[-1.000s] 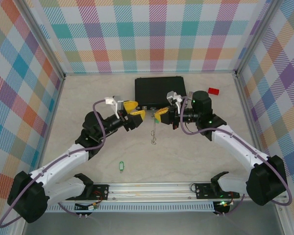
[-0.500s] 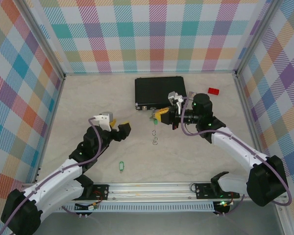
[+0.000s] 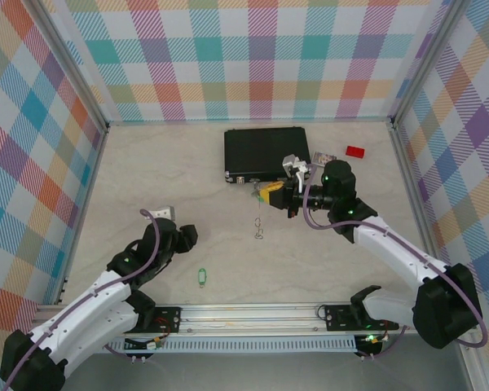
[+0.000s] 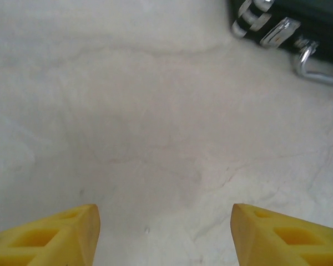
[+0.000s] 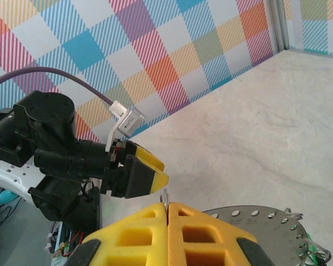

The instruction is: Put the keys on the keyring

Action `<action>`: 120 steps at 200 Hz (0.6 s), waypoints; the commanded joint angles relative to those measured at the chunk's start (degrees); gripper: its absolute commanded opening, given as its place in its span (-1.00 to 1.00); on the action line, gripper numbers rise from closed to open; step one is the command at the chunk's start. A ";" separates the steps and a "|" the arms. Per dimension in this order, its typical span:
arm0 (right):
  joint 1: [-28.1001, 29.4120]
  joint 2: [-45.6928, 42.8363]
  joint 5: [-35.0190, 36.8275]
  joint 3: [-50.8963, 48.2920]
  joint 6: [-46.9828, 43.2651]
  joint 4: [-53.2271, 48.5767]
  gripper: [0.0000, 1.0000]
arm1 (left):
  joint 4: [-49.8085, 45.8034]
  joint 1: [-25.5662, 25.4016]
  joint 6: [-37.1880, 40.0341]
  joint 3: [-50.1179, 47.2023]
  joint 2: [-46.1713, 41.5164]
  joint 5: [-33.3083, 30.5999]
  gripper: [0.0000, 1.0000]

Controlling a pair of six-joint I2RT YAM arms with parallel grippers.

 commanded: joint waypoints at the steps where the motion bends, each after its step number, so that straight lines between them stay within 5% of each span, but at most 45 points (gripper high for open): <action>1: -0.24 -2.62 -0.02 -0.81 1.06 3.75 -1.00 | -11.25 0.26 -4.91 3.35 0.80 2.87 0.16; 55: -0.28 -3.54 0.24 -1.55 1.24 4.18 -1.00 | -14.81 -5.03 -8.07 4.07 5.82 7.50 -0.01; 120: -0.24 -3.06 -0.02 -1.90 1.57 4.96 -1.00 | -2.40 -13.20 -11.56 -1.74 7.80 14.05 -0.44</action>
